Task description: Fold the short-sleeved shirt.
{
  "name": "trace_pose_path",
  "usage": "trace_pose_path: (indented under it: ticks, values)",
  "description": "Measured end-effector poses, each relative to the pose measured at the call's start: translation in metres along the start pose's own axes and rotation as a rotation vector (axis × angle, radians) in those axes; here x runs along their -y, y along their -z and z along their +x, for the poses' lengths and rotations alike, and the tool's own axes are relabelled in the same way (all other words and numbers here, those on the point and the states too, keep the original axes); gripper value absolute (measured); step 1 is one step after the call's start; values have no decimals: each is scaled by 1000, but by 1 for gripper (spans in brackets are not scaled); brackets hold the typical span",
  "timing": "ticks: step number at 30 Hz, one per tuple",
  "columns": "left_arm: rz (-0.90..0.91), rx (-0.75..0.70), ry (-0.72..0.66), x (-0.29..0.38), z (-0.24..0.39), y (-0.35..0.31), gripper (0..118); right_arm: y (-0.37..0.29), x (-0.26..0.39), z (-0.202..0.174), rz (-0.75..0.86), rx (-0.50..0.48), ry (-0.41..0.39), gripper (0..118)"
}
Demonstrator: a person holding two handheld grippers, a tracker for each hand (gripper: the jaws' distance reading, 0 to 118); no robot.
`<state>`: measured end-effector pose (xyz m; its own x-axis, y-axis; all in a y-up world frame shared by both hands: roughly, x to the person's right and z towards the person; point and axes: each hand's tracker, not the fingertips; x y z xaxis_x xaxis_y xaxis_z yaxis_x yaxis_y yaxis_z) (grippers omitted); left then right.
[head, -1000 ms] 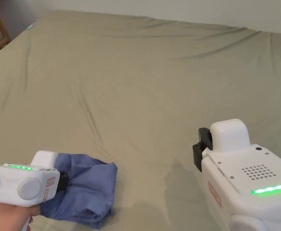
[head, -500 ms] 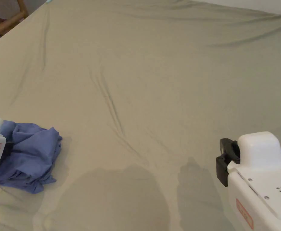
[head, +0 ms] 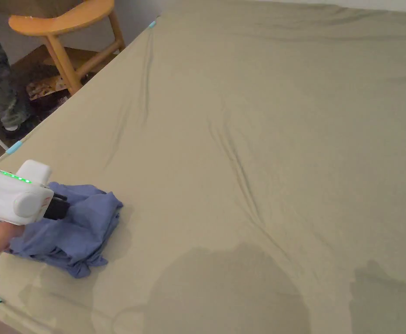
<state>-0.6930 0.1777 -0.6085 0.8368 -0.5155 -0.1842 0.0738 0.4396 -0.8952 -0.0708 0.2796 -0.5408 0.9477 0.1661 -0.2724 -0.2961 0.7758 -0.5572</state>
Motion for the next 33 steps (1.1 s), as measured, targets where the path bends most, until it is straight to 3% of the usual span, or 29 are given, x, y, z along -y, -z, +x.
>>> trace_pose_path:
  ticks: [5, 10, 16, 17, 21, 24, 26, 27, 33]
  values:
    - [260, 154, -326, -24, -30, -97, 112, -28, -15, 11, 73, 7, -11, 1]
    - [639, 198, -440, -41, -27, -232, 112, -69, -40, 31, 199, 54, -36, 1]
    - [985, 308, -543, -31, 31, -375, 110, -139, -65, 55, 364, 98, -48, 1]
    - [1019, 307, -522, -28, 45, -391, 106, -150, -68, 57, 386, 108, -57, 1]
    - [1126, 278, -447, -16, 102, -450, 47, -183, -65, 63, 451, 152, -69, 1]
    - [1142, 378, -409, -7, 140, -479, 38, -196, -55, 67, 474, 161, -49, 1]
    - [1138, 407, -377, -3, 164, -488, 17, -203, -48, 66, 492, 182, -44, 1]
    - [1143, 409, -346, -1, 177, -493, 0, -204, -43, 66, 499, 195, -45, 1]
    - [1144, 425, -276, 23, 232, -512, 0, -212, -15, 64, 522, 230, -27, 1]
